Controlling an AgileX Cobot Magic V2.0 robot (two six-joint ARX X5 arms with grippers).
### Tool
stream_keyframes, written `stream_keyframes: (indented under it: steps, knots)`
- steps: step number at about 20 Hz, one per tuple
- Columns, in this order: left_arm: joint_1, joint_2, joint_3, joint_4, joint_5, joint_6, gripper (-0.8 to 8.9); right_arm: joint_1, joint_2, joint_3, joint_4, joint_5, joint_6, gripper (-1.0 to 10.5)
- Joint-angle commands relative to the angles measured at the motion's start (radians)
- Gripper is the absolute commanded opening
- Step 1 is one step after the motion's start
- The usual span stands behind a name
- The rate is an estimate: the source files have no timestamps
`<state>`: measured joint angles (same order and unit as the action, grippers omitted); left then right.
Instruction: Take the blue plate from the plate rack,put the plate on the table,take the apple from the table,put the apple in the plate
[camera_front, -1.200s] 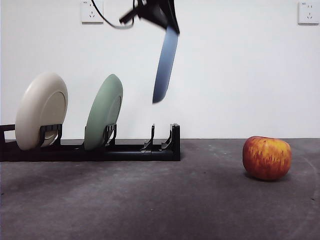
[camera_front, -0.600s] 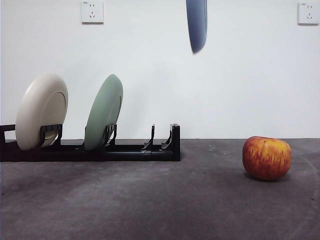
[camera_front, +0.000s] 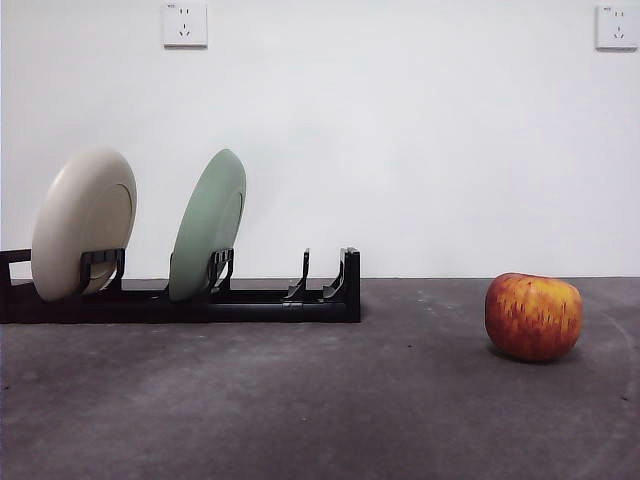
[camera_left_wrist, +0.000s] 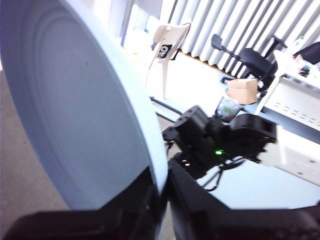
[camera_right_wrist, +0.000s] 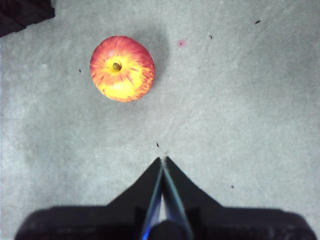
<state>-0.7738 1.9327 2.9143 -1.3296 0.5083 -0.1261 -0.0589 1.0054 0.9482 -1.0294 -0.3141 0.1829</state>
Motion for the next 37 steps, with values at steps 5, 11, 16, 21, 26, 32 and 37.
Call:
stream_keyframes:
  steps: [5, 11, 16, 21, 26, 32, 37]
  knots:
    - [-0.079, -0.141, -0.15, 0.004, -0.093, 0.072, -0.06, 0.0, 0.0, 0.006, 0.008, 0.002, -0.011, 0.0]
    - [-0.125, -0.452, -0.795, 0.005, -0.365, 0.096, -0.06, 0.0, 0.0, 0.006, 0.012, 0.002, -0.026, 0.0]
    - [-0.154, -0.567, -1.202, 0.005, -0.413, 0.048, -0.06, 0.0, 0.0, 0.006, 0.021, 0.001, -0.025, 0.0]
    - [-0.244, -0.531, -1.427, 0.005, -0.639, 0.108, -0.06, 0.0, 0.0, 0.006, 0.02, 0.001, -0.025, 0.0]
    - [-0.319, -0.431, -1.556, 0.09, -0.786, 0.215, -0.06, 0.0, 0.0, 0.006, 0.031, 0.001, -0.025, 0.0]
    - [-0.362, -0.263, -1.59, 0.183, -0.879, 0.256, -0.07, 0.0, 0.0, 0.006, 0.033, 0.0, -0.027, 0.0]
    - [-0.362, -0.151, -1.59, 0.257, -0.875, 0.266, -0.07, 0.0, 0.0, 0.006, 0.035, 0.001, -0.03, 0.0]
